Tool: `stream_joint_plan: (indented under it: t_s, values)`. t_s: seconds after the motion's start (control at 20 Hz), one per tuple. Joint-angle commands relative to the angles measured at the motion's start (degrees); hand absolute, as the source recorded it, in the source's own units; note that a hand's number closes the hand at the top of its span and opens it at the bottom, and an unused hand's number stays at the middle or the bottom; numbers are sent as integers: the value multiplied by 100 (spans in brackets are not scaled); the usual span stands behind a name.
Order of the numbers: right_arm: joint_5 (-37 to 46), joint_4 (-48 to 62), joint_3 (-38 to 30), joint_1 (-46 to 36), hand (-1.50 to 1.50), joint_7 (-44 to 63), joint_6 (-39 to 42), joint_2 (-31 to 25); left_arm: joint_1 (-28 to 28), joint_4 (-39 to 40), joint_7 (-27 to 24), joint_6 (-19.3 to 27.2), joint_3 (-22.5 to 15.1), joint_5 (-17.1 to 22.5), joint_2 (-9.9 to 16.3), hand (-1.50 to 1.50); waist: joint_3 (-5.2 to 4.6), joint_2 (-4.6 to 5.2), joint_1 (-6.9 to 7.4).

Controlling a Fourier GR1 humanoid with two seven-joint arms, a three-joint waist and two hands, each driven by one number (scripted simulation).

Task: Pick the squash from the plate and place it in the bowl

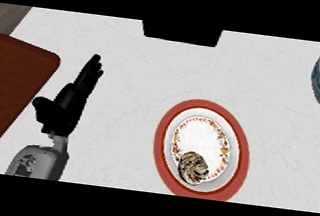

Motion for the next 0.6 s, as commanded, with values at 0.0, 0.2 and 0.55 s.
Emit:
stream_joint_plan:
  t_s: [0.0,0.2,0.55]
  values:
    - [-372,132,-387,-44,-150,-116,157,-259,7,-115,127,66,-12,-21,-38,0,-3,-22,-45]
    - [-604,303,-588,-188,-150,258,667,-553,0,-82,107,66,17,-28,-20,0,-6,-27,-47]
    - [-1059,562,-988,388,-150,143,1912,-1155,225,-327,139,-110,6,123,33,0,4,-28,-64]
